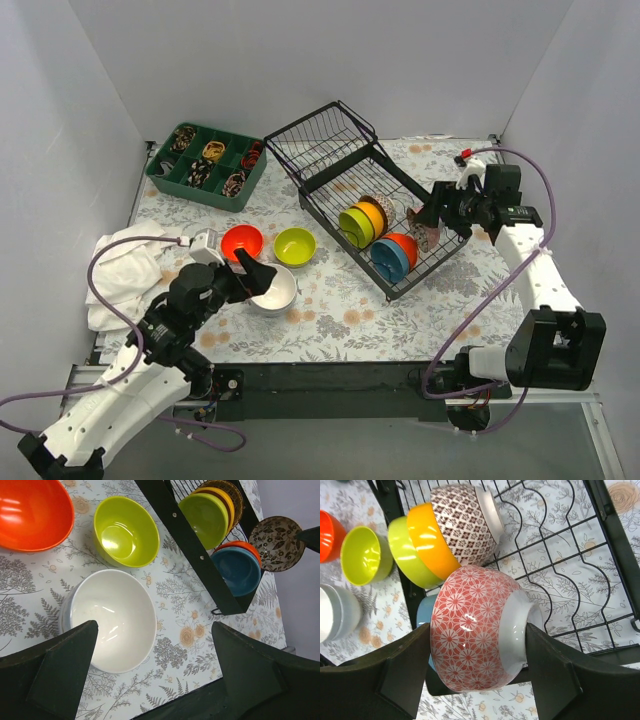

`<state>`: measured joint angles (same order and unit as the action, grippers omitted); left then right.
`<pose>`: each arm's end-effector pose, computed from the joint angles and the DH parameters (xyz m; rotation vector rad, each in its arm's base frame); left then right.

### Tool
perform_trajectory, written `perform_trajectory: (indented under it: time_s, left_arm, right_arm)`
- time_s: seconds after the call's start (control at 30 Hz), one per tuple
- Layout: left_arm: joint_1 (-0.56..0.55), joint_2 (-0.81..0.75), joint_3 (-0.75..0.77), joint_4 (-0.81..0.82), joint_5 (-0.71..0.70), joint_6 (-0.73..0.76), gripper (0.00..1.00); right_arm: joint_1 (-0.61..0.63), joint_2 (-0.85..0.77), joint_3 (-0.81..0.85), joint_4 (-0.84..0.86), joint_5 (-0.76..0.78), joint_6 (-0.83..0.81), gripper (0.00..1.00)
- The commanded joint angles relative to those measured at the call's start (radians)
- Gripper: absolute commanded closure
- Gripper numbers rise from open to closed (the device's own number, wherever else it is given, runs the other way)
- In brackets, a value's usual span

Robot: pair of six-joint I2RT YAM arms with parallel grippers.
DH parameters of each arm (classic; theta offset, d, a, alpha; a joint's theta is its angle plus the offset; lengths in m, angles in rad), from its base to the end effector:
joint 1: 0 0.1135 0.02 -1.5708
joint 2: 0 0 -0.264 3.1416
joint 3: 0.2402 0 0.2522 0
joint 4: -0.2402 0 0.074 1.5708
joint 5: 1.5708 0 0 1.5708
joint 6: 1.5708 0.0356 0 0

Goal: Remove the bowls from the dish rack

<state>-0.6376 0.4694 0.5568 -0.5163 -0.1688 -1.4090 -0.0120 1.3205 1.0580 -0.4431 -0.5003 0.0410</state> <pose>0.1020 -0.0681 0.2687 -0.9304 1.9764 -1.1002 0.2870 0.0136 0.2954 -0.2032 2.2284 0.5826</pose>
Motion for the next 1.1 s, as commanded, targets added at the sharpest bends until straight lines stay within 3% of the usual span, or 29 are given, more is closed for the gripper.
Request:
perform_trajectory:
  time_s: [0.0, 0.33, 0.5, 0.83, 1.07]
  left_arm:
    - [0.004, 0.075, 0.055, 0.099, 0.078, 0.018, 0.02]
    - [0.004, 0.337, 0.149, 0.353, 0.219, 0.018, 0.02]
    - [0.0, 0.463, 0.187, 0.482, 0.273, -0.022, 0.02]
    - [-0.066, 0.627, 0.233, 0.628, 0.276, -0.074, 0.02]
    - [-0.112, 0.692, 0.242, 0.691, 0.264, -0.091, 0.09]
  right_arm:
    - [0.001, -0.11, 0.036, 0.118, -0.07, 0.15, 0.99]
    - [0.01, -0.273, -0.087, 0.325, -0.231, 0.456, 0.99]
    - [0.089, -0.317, -0.179, 0.493, -0.283, 0.633, 0.99]
    - [0.24, -0.382, -0.297, 0.721, -0.264, 0.882, 0.99]
    - [0.325, -0.374, -0.335, 0.816, -0.233, 0.971, 0.99]
